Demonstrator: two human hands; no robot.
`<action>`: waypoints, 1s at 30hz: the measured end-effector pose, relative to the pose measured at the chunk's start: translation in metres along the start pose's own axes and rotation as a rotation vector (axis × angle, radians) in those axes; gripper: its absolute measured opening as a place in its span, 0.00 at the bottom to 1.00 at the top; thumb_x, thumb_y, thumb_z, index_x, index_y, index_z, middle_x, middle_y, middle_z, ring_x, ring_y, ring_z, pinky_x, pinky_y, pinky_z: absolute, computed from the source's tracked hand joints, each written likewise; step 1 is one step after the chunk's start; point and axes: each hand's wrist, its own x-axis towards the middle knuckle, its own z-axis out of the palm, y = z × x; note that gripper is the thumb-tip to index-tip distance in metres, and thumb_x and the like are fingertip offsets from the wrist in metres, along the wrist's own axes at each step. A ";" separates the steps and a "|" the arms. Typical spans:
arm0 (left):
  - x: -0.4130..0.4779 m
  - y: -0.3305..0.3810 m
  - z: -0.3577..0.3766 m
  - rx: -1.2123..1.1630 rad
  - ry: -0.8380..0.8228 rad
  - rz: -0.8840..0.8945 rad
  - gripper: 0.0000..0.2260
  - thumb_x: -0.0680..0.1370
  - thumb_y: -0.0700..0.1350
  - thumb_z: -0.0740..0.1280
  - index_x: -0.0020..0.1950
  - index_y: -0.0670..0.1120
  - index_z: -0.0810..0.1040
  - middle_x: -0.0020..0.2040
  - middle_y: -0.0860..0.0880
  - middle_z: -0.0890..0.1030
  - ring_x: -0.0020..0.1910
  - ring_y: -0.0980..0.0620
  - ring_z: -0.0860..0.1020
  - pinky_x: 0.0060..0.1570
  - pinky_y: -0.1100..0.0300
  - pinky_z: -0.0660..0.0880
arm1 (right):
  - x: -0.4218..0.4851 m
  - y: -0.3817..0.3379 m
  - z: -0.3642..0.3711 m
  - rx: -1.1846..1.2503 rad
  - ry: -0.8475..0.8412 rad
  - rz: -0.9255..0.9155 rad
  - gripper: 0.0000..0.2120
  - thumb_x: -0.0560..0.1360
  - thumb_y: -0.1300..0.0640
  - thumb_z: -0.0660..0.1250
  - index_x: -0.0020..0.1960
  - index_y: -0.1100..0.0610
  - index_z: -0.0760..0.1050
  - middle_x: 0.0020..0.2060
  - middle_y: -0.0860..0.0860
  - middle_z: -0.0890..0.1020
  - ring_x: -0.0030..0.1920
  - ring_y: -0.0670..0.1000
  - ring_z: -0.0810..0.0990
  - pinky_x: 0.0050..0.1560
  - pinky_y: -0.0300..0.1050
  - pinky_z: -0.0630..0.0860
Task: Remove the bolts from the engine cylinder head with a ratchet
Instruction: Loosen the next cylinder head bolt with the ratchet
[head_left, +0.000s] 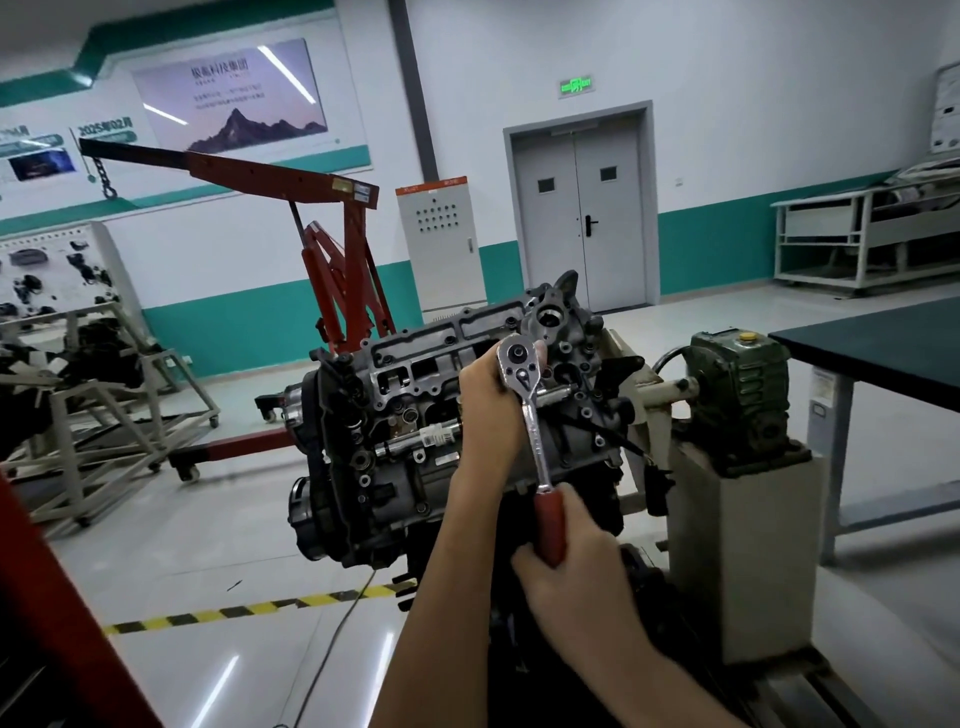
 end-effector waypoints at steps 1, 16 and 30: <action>0.000 0.000 0.000 -0.005 -0.001 0.001 0.23 0.78 0.38 0.68 0.29 0.54 0.62 0.23 0.58 0.63 0.27 0.61 0.59 0.29 0.68 0.60 | -0.001 0.000 0.009 0.028 -0.023 0.023 0.15 0.70 0.65 0.66 0.55 0.61 0.69 0.30 0.52 0.72 0.24 0.41 0.72 0.24 0.30 0.66; 0.002 -0.003 0.003 0.042 -0.027 0.000 0.16 0.77 0.34 0.67 0.29 0.43 0.72 0.23 0.58 0.67 0.27 0.60 0.61 0.29 0.63 0.60 | 0.035 0.009 -0.091 -0.369 -0.105 -0.171 0.11 0.67 0.64 0.69 0.42 0.52 0.69 0.26 0.52 0.73 0.23 0.45 0.70 0.27 0.38 0.71; 0.006 0.001 -0.003 0.039 -0.073 -0.029 0.24 0.76 0.33 0.66 0.26 0.54 0.65 0.23 0.58 0.66 0.27 0.60 0.60 0.29 0.64 0.59 | 0.067 -0.010 -0.138 -0.598 -0.319 -0.280 0.13 0.68 0.68 0.69 0.47 0.52 0.73 0.30 0.48 0.76 0.27 0.43 0.75 0.30 0.35 0.73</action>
